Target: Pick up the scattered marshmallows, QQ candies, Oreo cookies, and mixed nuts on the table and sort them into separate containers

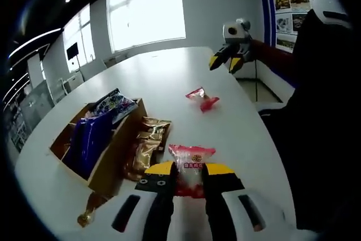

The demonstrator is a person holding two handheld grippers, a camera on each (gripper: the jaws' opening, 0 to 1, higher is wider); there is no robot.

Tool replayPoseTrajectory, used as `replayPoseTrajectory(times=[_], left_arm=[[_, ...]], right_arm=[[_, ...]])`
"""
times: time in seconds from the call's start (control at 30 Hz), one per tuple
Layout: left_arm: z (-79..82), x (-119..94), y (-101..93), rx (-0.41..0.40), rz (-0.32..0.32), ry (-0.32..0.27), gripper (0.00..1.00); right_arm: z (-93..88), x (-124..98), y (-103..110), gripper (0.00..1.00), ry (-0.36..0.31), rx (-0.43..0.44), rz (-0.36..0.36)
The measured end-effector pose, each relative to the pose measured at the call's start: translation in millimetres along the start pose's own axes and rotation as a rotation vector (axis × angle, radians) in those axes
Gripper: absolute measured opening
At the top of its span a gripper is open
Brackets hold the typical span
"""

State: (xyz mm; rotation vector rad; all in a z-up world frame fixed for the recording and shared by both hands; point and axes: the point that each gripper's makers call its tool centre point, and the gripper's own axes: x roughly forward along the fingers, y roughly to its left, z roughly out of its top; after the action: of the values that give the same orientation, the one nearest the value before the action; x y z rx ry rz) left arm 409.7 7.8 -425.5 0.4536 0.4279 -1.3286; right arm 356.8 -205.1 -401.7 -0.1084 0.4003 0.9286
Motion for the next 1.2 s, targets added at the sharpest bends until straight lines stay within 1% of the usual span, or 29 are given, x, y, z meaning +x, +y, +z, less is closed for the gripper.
replayPoseTrajectory(times=[0.13,0.27,0.47,0.63,0.87,1.2], left_arm=[[8.3,-3,8.5,-0.007,0.032,-0.019,0.24],[19.9,-7,17.0,-0.019,0.065,-0.048,0.24],[30.6,-12,24.3,-0.025,0.086,-0.068,0.24],[35.5,-14,32.2,-0.052,0.109,-0.079,0.24],[42.6,-14,37.0,-0.081,0.122,-0.098,0.24],[53.8,-17,50.5,-0.126,0.149,-0.127,0.24]], right_arm=[[-0.2,0,0,0.29,0.0,0.001,0.001],[-1.6,0,0,0.29,0.002,0.002,0.001],[-1.9,2,1,0.29,0.002,0.003,0.008],[-2.2,2,2,0.29,0.001,0.003,0.012],[-4.1,1,3,0.29,0.002,0.006,0.014],[-4.7,3,4,0.29,0.004,0.006,0.019]])
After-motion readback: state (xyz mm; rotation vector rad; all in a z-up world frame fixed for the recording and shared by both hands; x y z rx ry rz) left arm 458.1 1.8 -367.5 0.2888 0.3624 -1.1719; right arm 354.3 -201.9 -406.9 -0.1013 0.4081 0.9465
